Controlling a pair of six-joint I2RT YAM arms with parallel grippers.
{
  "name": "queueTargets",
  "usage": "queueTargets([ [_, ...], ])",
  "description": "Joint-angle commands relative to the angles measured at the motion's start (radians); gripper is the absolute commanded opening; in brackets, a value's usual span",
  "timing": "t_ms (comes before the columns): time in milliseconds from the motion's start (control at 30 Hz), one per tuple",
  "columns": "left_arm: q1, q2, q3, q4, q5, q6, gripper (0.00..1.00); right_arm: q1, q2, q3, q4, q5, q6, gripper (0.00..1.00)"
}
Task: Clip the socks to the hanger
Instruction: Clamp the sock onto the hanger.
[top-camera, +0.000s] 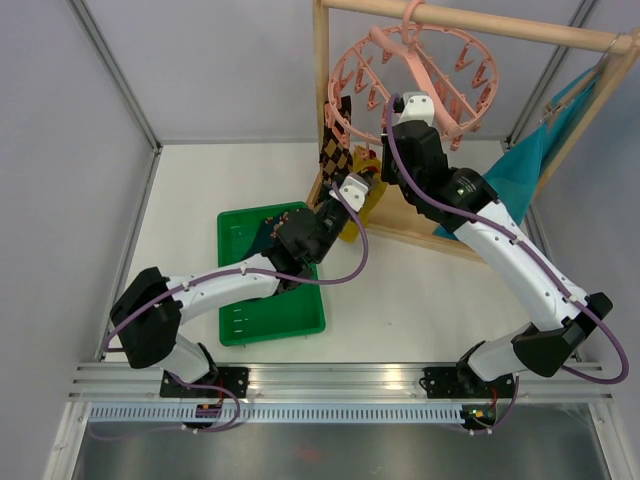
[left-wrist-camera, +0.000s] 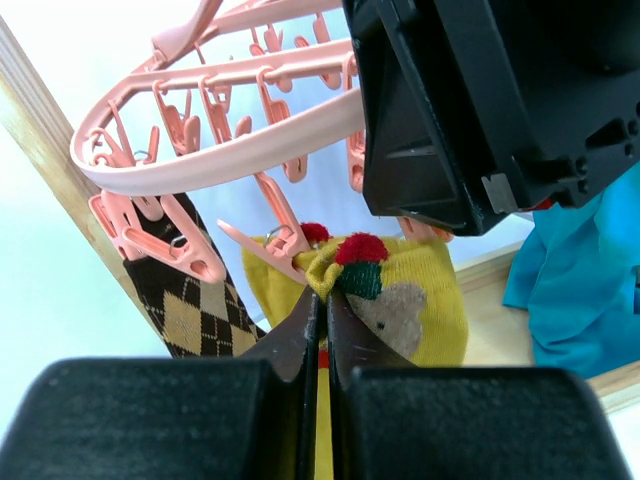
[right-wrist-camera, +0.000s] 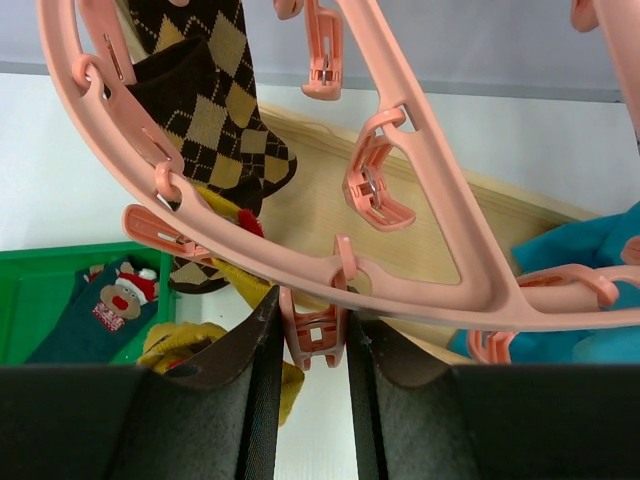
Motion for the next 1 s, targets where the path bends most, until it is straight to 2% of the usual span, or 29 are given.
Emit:
queueTargets([
  [0,0.002,-0.031,-0.006,0.06,0.016,-0.014,0.02,0.006,0.009,0.05,-0.011,0.027,-0.009,0.0],
  [467,-0.007,0.004,-0.028,0.096,0.014,-0.014,0.02,0.006,0.006,0.061,0.004,-0.092,0.023,0.0],
  [667,0.033,-0.005,-0.119,0.221,0.129,-0.058,0.02,0.006,-0.041,0.028,0.033,-0.157,0.014,0.0],
  [967,0.122,-0.045,-0.178,0.264,0.324,-0.204,0.02,0.005,-0.072,-0.019,0.07,-0.218,-0.006,0.0],
])
